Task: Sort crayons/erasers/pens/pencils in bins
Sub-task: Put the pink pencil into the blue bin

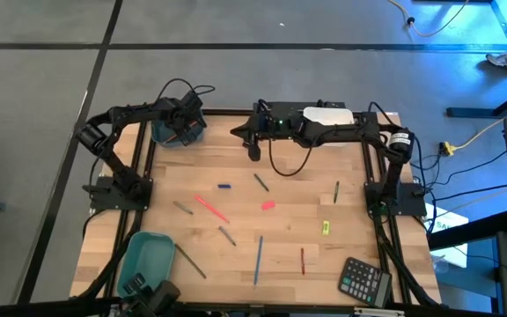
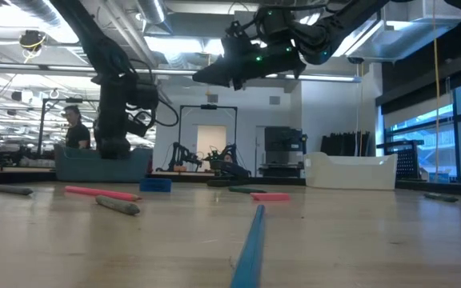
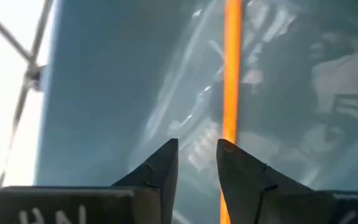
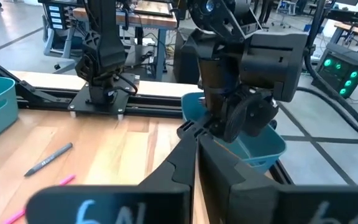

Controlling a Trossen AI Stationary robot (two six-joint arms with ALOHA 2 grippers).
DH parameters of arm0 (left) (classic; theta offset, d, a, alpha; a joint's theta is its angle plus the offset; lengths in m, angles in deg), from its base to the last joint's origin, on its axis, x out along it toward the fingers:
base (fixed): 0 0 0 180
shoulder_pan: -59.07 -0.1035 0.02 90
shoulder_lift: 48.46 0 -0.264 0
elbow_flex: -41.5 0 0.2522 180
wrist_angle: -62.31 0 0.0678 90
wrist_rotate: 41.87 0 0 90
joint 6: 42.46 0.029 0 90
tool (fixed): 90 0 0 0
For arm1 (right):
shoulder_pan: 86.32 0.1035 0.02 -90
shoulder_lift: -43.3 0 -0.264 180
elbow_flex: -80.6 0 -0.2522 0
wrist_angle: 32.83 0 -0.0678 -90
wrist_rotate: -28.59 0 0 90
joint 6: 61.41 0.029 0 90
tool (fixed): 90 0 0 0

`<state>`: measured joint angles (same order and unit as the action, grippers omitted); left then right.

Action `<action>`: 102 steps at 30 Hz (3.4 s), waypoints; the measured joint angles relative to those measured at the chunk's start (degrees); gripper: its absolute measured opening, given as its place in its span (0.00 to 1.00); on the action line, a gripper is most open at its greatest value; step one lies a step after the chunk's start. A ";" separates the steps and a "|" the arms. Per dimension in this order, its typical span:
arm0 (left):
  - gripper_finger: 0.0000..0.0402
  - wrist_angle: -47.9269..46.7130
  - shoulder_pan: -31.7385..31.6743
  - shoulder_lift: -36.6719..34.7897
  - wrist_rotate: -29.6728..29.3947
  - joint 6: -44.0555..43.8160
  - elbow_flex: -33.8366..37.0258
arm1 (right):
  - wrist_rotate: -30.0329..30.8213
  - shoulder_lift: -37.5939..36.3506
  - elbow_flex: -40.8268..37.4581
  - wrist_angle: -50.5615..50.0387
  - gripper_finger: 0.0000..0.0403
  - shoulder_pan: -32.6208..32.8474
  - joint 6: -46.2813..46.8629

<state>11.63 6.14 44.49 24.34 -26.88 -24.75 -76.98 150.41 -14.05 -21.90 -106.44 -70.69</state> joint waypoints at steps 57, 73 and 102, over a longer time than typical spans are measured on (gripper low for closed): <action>0.26 -2.49 32.81 -41.12 -7.19 -30.73 14.41 | 2.00 0.11 0.07 -0.71 0.05 5.68 -8.86; 0.26 23.20 46.01 -39.48 2.76 -39.54 28.26 | 8.25 0.11 0.10 -23.46 0.26 6.80 -2.72; 0.26 59.76 56.33 -15.08 1.63 -25.06 28.24 | 20.09 -6.70 -22.15 -4.22 0.35 22.29 15.64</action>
<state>71.39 62.47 29.42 25.97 -51.94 3.49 -56.88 143.71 -36.20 -26.12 -84.15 -55.05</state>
